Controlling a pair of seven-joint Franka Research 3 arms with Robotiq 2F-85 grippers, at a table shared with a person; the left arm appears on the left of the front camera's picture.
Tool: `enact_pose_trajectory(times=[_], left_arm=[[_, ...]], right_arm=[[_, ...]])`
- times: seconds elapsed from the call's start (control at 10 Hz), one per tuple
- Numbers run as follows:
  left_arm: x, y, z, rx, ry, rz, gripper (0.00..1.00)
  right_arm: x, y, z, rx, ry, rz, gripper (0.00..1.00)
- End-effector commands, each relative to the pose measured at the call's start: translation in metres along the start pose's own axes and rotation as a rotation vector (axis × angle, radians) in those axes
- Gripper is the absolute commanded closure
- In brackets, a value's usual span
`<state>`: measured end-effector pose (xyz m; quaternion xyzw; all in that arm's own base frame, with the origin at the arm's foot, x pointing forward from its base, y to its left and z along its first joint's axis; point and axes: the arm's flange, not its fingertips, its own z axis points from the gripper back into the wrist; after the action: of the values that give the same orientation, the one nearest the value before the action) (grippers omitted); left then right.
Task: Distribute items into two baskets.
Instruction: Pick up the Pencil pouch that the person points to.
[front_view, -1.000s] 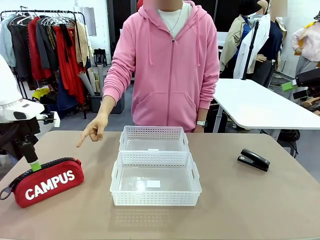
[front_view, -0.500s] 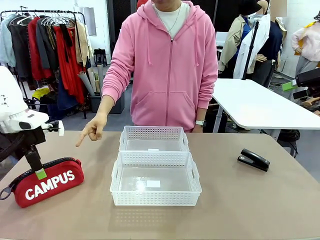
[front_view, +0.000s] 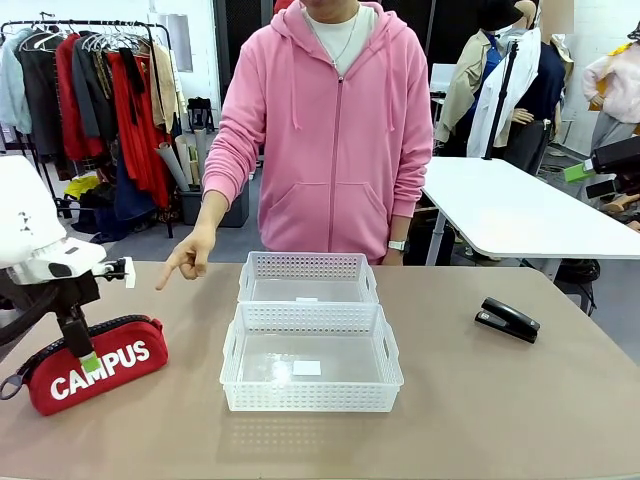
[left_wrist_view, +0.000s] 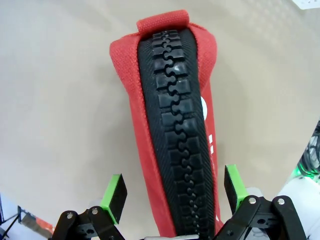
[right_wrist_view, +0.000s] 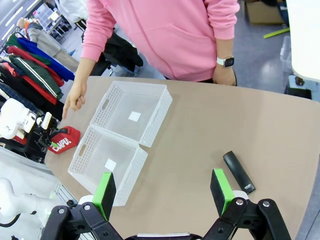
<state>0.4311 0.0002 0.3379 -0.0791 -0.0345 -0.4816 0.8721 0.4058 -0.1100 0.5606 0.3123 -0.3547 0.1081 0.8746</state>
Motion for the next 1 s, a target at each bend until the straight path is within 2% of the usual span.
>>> enact_pose_trajectory(times=[0.0,0.1,0.5,0.9], left_arm=[[-0.0007,0.0014,-0.0081,0.002,-0.028,-0.007,0.05],[-0.0005,0.0011,-0.0077,0.004,-0.033,-0.009,0.2],[0.0006,-0.0001,-0.0073,0.005,-0.016,0.001,1.0],[0.0029,0.0005,-0.0066,-0.012,0.0,-0.003,1.0]], right_arm=[[0.0012,-0.0004,-0.0004,0.015,-0.009,0.002,0.0],[0.0012,-0.0004,-0.0004,0.015,-0.009,0.002,0.0],[0.0012,-0.0004,-0.0004,0.015,-0.009,0.002,0.0],[0.0012,-0.0004,-0.0004,0.015,-0.009,0.002,0.0]])
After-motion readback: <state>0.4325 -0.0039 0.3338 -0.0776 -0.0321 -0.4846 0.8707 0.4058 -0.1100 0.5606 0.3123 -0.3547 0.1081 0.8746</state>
